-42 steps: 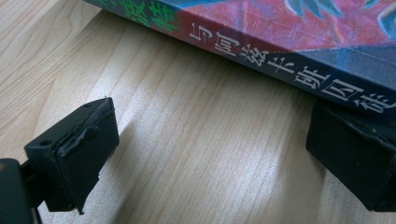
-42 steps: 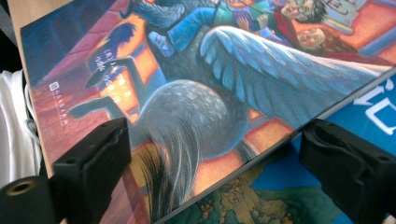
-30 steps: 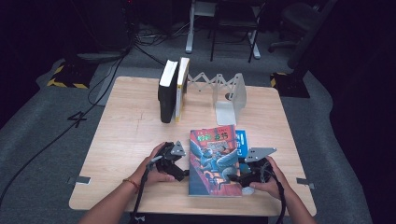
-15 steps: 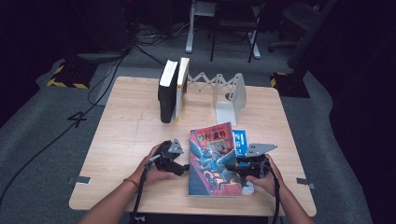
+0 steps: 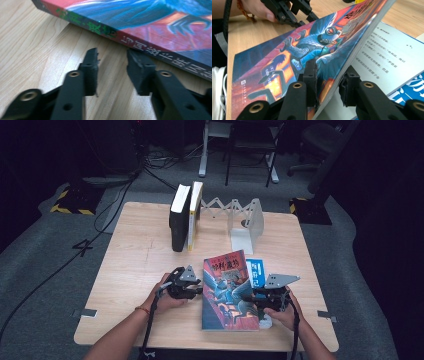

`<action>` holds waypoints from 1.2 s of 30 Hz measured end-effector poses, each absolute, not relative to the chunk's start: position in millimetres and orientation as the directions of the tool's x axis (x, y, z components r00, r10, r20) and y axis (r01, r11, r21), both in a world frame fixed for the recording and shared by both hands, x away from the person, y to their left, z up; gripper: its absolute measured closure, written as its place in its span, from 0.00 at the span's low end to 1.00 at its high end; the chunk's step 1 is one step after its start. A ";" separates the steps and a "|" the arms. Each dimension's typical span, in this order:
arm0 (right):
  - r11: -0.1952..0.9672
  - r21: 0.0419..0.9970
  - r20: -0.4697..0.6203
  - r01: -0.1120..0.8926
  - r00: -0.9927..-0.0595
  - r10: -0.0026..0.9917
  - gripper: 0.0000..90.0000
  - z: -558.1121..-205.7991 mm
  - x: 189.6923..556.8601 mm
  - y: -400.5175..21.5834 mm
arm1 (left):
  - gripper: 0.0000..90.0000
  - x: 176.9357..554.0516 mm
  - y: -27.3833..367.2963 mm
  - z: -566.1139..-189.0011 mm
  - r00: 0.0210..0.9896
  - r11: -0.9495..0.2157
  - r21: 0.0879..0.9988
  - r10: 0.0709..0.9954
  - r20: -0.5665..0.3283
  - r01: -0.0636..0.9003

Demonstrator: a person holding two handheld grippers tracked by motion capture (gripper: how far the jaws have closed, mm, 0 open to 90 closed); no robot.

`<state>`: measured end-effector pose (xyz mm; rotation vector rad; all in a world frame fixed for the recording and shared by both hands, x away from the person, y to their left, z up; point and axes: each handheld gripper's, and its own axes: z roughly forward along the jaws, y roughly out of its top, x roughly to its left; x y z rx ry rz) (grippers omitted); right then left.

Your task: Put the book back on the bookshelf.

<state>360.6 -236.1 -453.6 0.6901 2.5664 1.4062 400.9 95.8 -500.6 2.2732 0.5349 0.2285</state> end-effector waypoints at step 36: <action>0.404 0.897 0.007 0.177 -0.922 0.388 0.85 -430.0 355.8 -239.3 | 0.95 428.0 100.1 -467.2 0.869 -0.459 0.843 0.494 -0.018 0.279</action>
